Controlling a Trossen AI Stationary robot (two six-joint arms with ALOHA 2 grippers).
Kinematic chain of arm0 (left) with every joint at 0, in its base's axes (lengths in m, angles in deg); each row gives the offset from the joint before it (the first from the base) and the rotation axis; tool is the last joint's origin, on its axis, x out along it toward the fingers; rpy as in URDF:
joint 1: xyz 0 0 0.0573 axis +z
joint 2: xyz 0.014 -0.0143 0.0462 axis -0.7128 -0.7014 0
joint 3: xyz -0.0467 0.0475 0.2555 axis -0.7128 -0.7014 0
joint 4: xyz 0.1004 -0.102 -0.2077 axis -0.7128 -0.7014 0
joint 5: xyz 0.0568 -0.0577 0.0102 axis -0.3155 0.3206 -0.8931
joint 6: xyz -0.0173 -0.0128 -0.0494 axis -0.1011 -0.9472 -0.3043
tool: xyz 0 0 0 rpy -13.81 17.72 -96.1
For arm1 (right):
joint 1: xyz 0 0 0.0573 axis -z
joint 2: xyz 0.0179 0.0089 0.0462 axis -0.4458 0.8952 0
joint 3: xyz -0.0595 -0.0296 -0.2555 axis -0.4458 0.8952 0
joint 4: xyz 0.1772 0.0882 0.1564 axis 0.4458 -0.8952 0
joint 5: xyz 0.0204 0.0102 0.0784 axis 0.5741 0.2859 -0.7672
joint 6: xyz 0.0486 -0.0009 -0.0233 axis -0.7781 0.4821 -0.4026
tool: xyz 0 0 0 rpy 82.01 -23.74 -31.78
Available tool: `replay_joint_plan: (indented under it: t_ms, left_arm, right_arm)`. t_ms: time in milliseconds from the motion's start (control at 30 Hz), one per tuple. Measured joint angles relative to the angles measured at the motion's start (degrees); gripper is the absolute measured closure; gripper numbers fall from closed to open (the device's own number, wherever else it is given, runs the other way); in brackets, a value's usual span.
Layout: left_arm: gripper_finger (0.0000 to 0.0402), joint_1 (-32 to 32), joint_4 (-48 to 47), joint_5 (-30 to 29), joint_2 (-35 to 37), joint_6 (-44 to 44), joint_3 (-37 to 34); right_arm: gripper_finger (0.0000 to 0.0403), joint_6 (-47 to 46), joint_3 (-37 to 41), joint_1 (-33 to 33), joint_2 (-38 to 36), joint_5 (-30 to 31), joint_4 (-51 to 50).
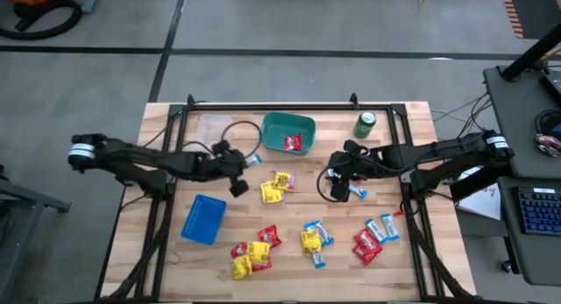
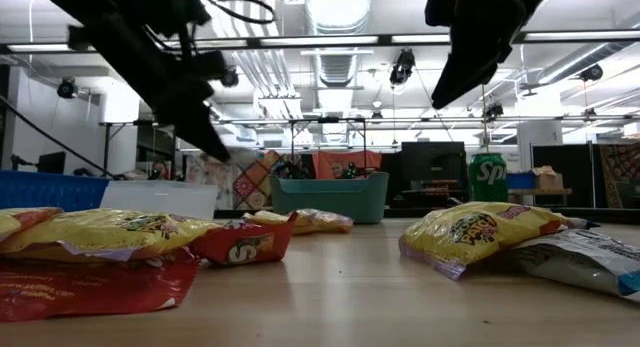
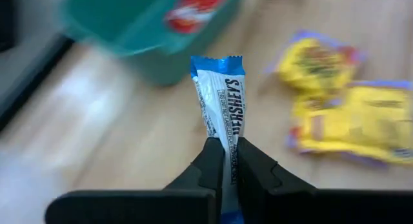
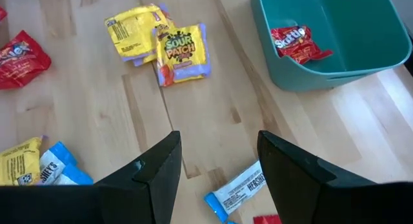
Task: Sort candy
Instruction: Put the white candy into the transparent bin
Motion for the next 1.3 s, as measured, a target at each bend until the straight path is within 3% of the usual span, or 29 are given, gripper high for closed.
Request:
replay_joint_plan:
  t_ms: [167, 267, 467, 600, 1300]
  left_arm:
    - [0.0395, 1.67, -12.56, -11.83, 7.37, -7.40, 0.00]
    - [0.0395, 5.80, -19.12, -14.98, 9.92, -12.45, -0.01]
    - [0.0395, 16.56, -22.98, -11.25, 10.59, -16.90, -0.04]
    - [0.0385, 20.15, -22.74, -8.94, 8.98, -16.42, -0.07]
    - [0.0288, 20.46, -23.88, -7.61, 7.69, -16.89, 0.05]
  right_arm:
    - [0.0207, 0.14, 0.33, 0.02, 0.00, 0.01, 1.26]
    - [0.0207, 0.75, 0.33, 0.01, 0.00, 0.06, 2.08]
    - [0.0207, 0.64, 0.33, 0.02, 0.00, 0.44, 3.02]
    - [0.0207, -0.02, 0.33, 0.02, 0.00, 0.42, 3.31]
    - [0.0207, -1.64, 0.33, 0.02, 0.00, 0.09, 3.77]
